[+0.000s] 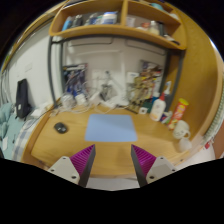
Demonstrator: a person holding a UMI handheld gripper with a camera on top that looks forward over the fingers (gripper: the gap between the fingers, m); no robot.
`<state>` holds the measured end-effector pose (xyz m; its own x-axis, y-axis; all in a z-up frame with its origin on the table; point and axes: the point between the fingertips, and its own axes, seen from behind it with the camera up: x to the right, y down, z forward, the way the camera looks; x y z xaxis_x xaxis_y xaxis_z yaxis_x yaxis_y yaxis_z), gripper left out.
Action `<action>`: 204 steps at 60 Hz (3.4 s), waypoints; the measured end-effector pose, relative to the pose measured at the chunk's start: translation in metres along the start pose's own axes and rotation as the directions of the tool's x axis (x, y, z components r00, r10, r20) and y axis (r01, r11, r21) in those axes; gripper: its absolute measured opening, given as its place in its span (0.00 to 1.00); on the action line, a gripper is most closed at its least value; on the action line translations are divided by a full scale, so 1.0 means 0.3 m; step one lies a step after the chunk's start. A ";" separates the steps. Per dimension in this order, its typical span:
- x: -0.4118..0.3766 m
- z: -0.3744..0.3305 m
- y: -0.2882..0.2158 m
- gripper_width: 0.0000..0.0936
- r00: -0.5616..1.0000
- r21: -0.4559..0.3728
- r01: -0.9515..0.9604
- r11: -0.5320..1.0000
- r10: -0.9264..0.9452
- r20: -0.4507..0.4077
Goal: Arrange mouse
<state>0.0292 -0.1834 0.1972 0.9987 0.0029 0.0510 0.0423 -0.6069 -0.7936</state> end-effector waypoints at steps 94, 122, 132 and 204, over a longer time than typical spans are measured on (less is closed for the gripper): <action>-1.110 0.993 0.050 0.71 0.995 -0.382 -0.021 0.924 0.058 0.084; -1.110 0.947 -0.086 0.31 0.988 -0.300 0.039 0.953 0.008 0.151; -0.963 0.813 -0.473 0.31 0.993 -0.100 0.029 0.995 -0.017 0.120; -0.190 1.162 -0.027 0.75 0.998 -0.232 -0.055 0.971 0.064 0.030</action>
<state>-0.0182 0.0985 -0.0107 0.9998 -0.0124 -0.0177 -0.0208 -0.7740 -0.6328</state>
